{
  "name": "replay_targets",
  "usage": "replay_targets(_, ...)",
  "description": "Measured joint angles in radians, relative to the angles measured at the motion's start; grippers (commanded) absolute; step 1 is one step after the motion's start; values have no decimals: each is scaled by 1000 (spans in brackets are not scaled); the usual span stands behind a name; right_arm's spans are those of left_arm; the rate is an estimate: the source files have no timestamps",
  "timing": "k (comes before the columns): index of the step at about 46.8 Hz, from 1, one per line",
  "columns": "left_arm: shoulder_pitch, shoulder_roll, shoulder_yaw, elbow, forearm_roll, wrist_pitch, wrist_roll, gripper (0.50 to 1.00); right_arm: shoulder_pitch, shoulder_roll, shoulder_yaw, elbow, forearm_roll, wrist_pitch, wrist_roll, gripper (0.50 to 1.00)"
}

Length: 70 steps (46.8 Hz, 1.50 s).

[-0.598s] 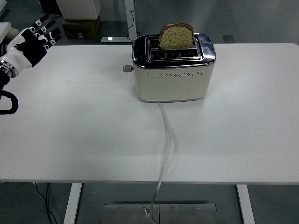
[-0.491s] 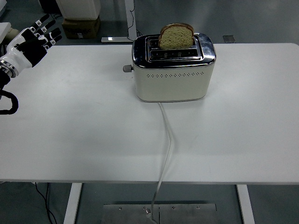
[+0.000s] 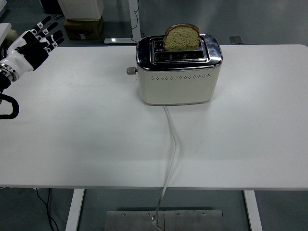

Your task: Press down toaster

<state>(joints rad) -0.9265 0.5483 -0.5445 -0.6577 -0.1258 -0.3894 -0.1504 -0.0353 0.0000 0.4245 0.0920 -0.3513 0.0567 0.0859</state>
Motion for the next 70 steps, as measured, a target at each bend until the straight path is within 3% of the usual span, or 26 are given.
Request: replay_targets(70, 18, -7, 0, -2, 0, -2, 0, 1000, 2, 0, -1, 0, -1, 0, 0, 998)
